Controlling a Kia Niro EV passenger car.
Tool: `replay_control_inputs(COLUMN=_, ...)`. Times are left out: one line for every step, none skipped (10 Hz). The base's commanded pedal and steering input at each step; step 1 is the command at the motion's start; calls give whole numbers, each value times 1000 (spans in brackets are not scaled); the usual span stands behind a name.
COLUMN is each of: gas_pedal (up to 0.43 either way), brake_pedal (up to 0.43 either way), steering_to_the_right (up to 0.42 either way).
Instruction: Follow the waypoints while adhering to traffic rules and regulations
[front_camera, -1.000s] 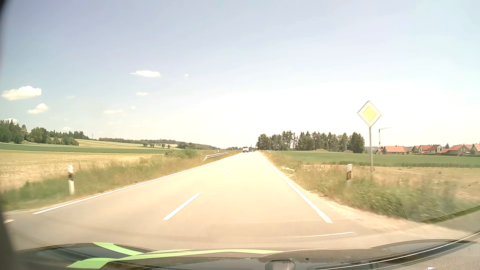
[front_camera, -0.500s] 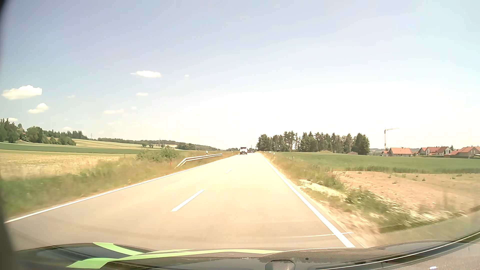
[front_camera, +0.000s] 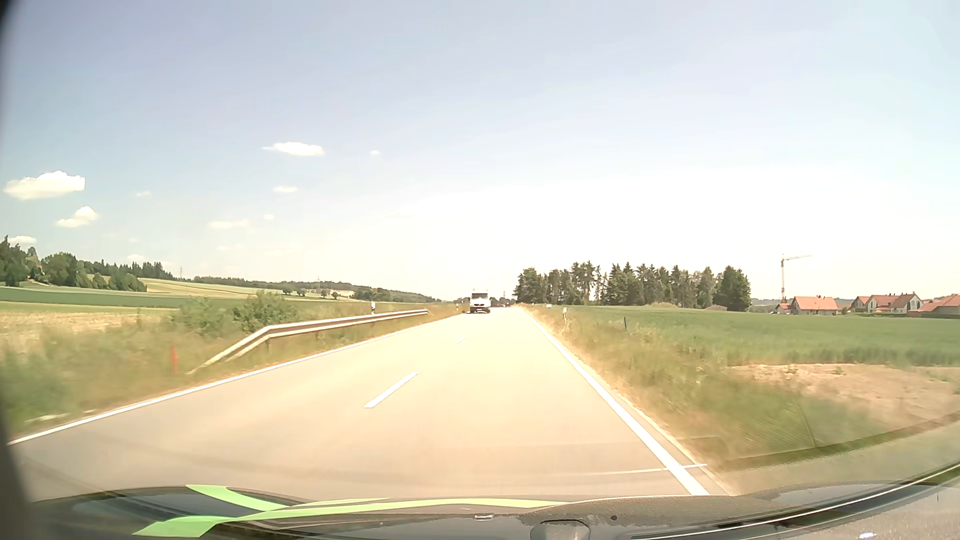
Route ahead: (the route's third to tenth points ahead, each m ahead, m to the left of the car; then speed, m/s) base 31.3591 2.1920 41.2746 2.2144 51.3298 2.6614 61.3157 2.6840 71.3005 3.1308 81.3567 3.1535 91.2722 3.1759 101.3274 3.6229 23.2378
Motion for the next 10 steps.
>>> replay_control_inputs(gas_pedal=248, brake_pedal=0, steering_to_the_right=-1)
replay_control_inputs(gas_pedal=287, brake_pedal=0, steering_to_the_right=-2)
replay_control_inputs(gas_pedal=319, brake_pedal=0, steering_to_the_right=-2)
replay_control_inputs(gas_pedal=319, brake_pedal=0, steering_to_the_right=-2)
replay_control_inputs(gas_pedal=319, brake_pedal=0, steering_to_the_right=-1)
replay_control_inputs(gas_pedal=331, brake_pedal=0, steering_to_the_right=-2)
replay_control_inputs(gas_pedal=331, brake_pedal=0, steering_to_the_right=-1)
replay_control_inputs(gas_pedal=331, brake_pedal=0, steering_to_the_right=-1)
replay_control_inputs(gas_pedal=331, brake_pedal=0, steering_to_the_right=-2)
replay_control_inputs(gas_pedal=299, brake_pedal=0, steering_to_the_right=-1)
